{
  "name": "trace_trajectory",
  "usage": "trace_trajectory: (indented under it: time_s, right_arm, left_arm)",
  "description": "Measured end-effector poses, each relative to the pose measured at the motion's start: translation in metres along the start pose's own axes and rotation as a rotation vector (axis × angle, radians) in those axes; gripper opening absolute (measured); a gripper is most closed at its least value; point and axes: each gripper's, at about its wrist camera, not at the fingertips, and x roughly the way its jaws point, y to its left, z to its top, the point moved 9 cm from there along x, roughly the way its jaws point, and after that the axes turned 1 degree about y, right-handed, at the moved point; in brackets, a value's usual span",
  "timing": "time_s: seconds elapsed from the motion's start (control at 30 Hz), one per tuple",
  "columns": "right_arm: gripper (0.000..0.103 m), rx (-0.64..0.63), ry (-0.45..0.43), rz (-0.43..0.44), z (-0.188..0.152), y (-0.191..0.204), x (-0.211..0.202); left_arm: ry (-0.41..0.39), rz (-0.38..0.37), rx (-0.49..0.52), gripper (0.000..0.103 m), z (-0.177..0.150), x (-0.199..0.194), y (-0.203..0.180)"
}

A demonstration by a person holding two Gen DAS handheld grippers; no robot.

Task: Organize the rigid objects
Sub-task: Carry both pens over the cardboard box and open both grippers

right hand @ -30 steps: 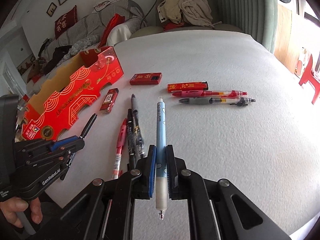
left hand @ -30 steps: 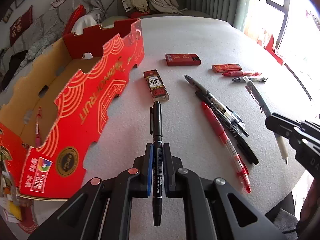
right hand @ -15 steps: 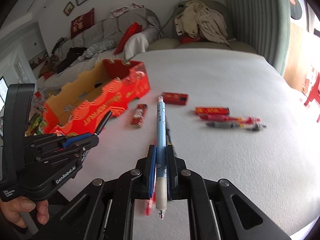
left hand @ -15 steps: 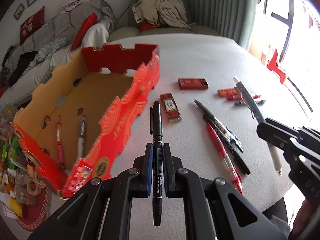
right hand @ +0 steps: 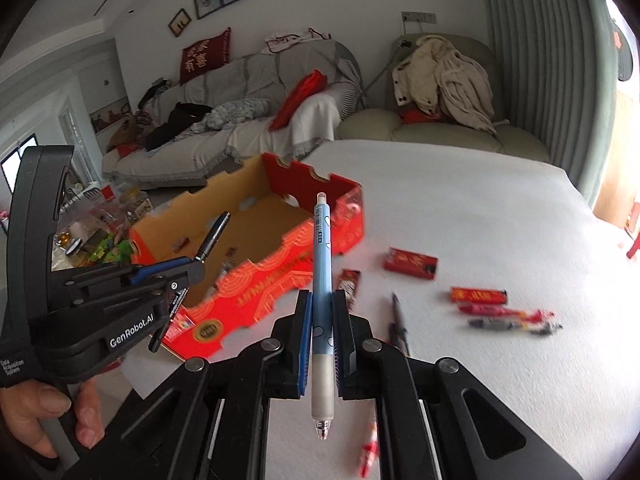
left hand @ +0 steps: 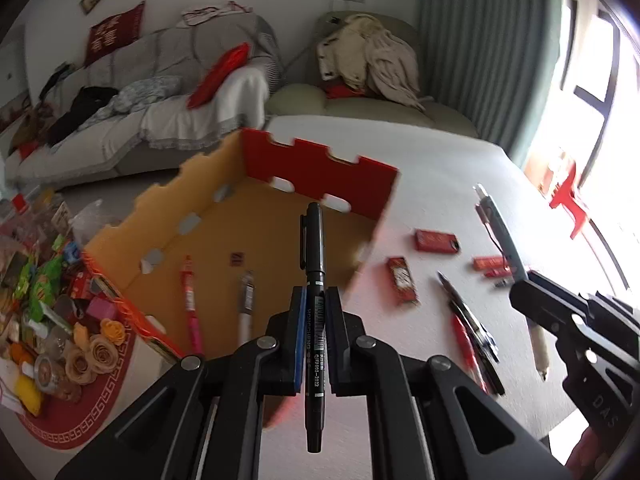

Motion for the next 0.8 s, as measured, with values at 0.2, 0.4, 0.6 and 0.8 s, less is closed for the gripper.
trace_trajectory:
  time_s: [0.2,0.4,0.6,0.8]
  right_arm:
    - [0.01,-0.044,-0.024,0.029,0.02,0.028,0.011]
    - [0.01,-0.073,-0.033,0.052,0.04,0.054,0.025]
    - [0.01,-0.106,-0.028,0.067,0.059,0.082,0.049]
    - [0.01,-0.118,-0.004,0.081,0.067,0.098,0.074]
  left_arm:
    - [-0.012,0.038,-0.058,0.009,0.014,0.001,0.036]
    - [0.008,0.071,-0.072,0.009,0.024,0.015,0.058]
    - [0.03,0.086,-0.097,0.009,0.032,0.029,0.081]
    - [0.059,0.098,-0.111,0.009,0.034,0.046,0.098]
